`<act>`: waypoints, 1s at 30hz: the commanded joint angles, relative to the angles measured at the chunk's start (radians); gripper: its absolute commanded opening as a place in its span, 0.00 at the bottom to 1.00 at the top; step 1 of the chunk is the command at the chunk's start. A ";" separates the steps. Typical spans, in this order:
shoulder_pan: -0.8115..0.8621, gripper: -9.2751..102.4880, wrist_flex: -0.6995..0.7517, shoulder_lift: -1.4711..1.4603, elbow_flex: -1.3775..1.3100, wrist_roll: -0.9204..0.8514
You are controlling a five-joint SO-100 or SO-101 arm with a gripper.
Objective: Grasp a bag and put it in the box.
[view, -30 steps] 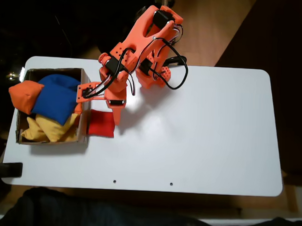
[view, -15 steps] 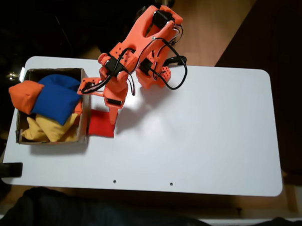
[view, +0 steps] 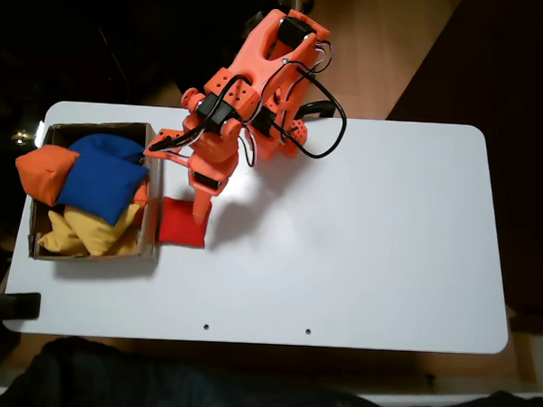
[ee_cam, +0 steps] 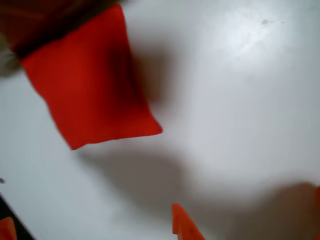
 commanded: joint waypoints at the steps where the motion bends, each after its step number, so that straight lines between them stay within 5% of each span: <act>1: -0.014 0.62 -0.023 0.035 -0.052 0.040; 25: -0.038 0.62 -0.110 -0.061 -0.210 0.408; 30: -0.043 0.62 -0.098 -0.072 -0.202 0.594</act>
